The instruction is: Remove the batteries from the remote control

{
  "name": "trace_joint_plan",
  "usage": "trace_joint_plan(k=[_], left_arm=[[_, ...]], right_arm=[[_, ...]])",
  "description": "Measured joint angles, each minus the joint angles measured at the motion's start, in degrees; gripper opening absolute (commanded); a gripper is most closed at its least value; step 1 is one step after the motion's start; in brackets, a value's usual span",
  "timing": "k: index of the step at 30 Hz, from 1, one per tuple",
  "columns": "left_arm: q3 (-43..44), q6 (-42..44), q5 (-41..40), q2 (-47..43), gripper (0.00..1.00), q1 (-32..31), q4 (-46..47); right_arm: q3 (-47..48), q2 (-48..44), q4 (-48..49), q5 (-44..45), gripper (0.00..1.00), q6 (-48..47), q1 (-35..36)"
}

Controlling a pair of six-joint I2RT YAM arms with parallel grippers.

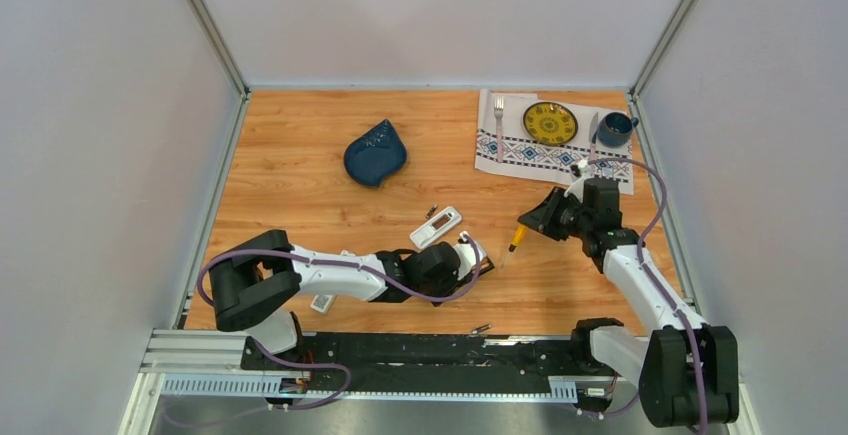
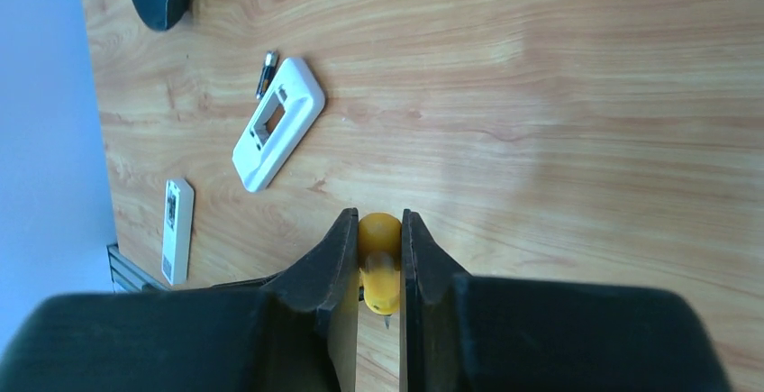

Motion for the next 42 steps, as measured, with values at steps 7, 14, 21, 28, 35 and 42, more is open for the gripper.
trace_joint_plan(k=[7,14,21,28,35,42], left_arm=[[-3.2,-3.8,-3.3,-2.9,0.59,-1.6,0.7],[-3.3,-5.0,-4.3,-3.3,0.65,-1.8,-0.4],[-3.0,-5.1,-4.2,-2.8,0.54,-1.8,-0.2],[-3.0,-4.9,-4.0,-2.7,0.43,-1.8,0.2],[-3.0,-4.8,-4.0,-2.6,0.39,-1.8,0.4],[-3.0,-4.8,-4.0,-2.5,0.39,-1.8,0.4]], right_arm=[[3.7,3.0,1.6,4.0,0.00,0.4,7.5],[6.5,3.1,1.7,7.0,0.00,-0.3,9.9],[6.5,3.1,1.7,9.1,0.00,-0.8,11.9],[6.5,5.3,2.1,10.3,0.00,-0.9,14.5],[6.6,8.6,2.8,11.6,0.00,-0.9,15.9],[6.6,10.5,4.1,11.9,0.00,-0.9,16.5]])
